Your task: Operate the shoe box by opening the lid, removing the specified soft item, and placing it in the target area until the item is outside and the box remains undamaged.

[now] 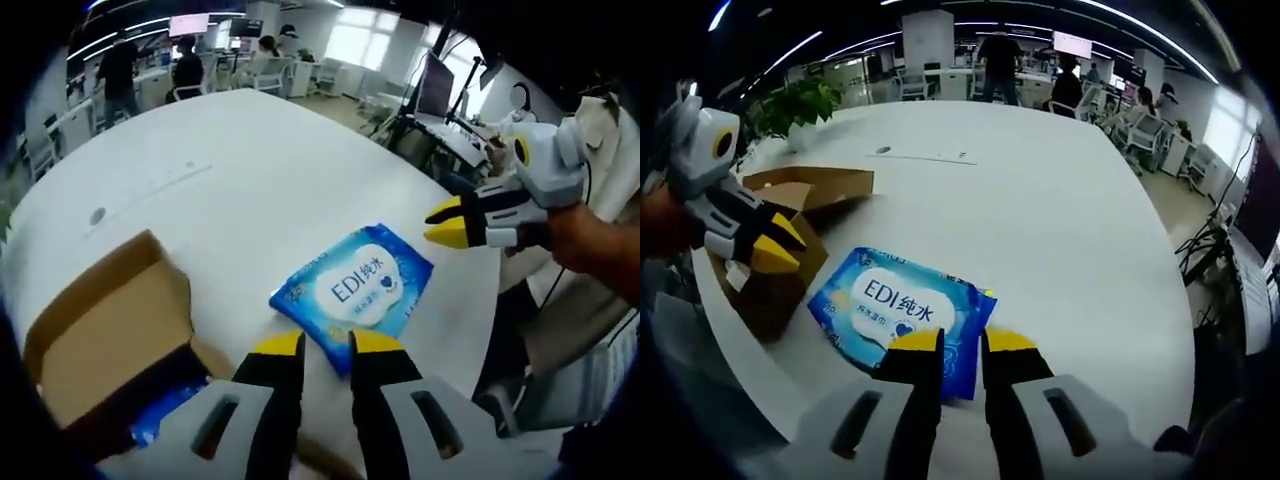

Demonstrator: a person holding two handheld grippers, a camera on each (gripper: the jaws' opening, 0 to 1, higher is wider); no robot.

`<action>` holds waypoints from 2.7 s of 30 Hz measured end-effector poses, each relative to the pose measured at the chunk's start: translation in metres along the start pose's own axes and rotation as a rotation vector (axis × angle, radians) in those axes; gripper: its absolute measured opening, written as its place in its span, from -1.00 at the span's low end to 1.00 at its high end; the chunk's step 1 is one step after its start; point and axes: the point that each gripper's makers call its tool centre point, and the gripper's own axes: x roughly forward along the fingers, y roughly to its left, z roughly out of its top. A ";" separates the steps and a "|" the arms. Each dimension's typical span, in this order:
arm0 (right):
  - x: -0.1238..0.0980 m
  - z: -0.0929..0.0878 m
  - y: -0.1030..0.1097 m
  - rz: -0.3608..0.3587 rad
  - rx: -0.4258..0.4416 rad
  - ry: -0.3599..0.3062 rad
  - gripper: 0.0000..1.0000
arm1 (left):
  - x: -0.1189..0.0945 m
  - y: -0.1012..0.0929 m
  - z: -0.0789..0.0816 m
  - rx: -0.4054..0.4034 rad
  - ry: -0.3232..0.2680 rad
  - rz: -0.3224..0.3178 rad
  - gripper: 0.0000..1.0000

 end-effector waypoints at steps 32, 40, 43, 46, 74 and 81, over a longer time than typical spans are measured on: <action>0.002 0.052 0.083 0.067 -0.097 -0.043 -0.73 | -0.073 0.055 -0.020 -0.052 -0.049 0.082 -0.72; 0.007 0.060 0.107 0.091 -0.114 -0.049 -0.74 | -0.089 0.078 -0.041 -0.073 -0.039 0.127 -0.75; 0.009 0.061 0.113 0.097 -0.119 -0.050 -0.74 | -0.093 0.083 -0.048 -0.080 -0.033 0.138 -0.74; 0.011 0.062 0.120 0.106 -0.124 -0.048 -0.74 | -0.096 0.087 -0.051 -0.083 -0.034 0.146 -0.74; 0.021 0.058 0.149 0.151 -0.137 -0.037 -0.77 | -0.074 0.132 -0.097 -0.104 0.070 0.268 -0.64; 0.023 0.055 0.146 0.153 -0.129 -0.031 -0.77 | -0.071 0.145 -0.110 -0.136 0.103 0.299 -0.64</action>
